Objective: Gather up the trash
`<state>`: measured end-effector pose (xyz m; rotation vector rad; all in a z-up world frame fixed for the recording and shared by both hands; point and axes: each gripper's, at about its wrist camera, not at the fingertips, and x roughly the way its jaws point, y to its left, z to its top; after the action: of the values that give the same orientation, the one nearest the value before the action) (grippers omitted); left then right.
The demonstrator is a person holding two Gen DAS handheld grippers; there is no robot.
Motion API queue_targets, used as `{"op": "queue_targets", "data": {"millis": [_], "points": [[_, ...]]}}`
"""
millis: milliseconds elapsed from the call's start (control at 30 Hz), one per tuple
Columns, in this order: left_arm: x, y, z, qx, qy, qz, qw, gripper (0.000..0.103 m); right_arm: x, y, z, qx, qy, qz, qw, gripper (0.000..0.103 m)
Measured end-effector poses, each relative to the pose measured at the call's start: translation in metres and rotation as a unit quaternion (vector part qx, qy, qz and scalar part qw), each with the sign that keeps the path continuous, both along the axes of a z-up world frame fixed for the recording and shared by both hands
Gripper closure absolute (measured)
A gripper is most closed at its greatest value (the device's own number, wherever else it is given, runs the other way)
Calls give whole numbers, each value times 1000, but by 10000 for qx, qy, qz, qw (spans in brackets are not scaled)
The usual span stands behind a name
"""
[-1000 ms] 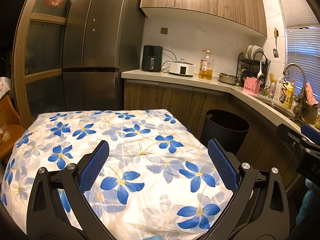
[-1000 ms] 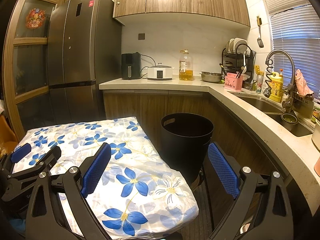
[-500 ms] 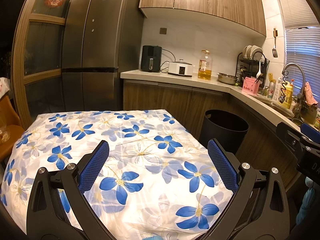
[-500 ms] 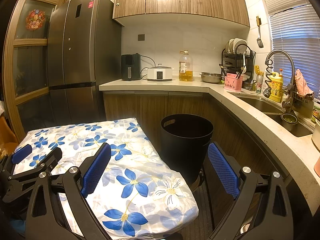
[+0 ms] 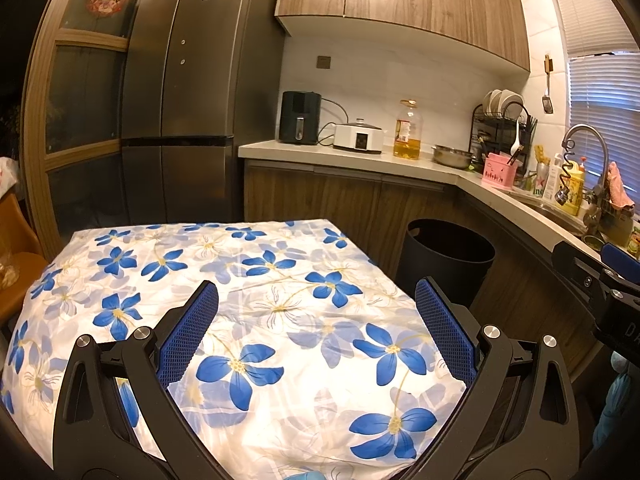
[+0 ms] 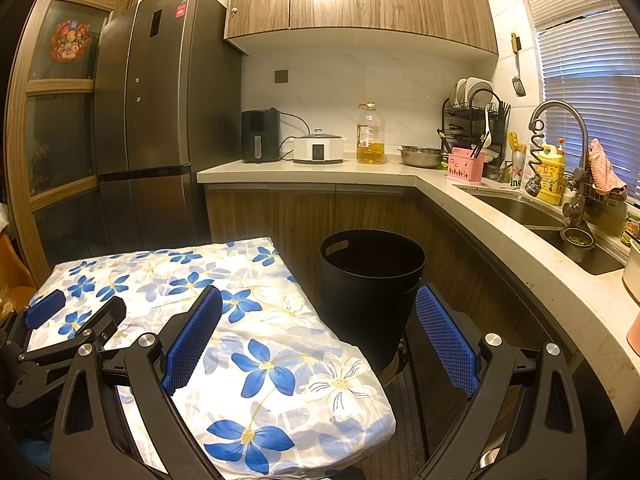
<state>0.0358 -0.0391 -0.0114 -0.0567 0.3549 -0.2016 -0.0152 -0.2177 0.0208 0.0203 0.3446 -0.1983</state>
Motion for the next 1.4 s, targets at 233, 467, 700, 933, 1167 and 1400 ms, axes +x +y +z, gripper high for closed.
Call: {"op": "queue_targets", "data": {"millis": [233, 467, 700, 933, 1167, 1400], "points": [[-1, 0, 1, 6, -16, -21, 10000, 6, 0, 0, 1, 7, -8, 1, 10000, 9], [-1, 0, 3, 13, -25, -33, 10000, 6, -1, -1, 1, 9, -13, -3, 10000, 9], [-1, 0, 4, 14, -38, -41, 10000, 6, -1, -1, 2, 13, -15, -9, 10000, 9], [-1, 0, 5, 12, -43, -46, 10000, 6, -1, -1, 2, 15, -18, -9, 10000, 9], [1, 1, 6, -3, -17, -132, 9999, 6, 0, -1, 3, 23, -22, -14, 10000, 9], [6, 6, 3, -29, 59, 127, 9999, 6, -1, 1, 3, 36, -33, -46, 10000, 9]]}}
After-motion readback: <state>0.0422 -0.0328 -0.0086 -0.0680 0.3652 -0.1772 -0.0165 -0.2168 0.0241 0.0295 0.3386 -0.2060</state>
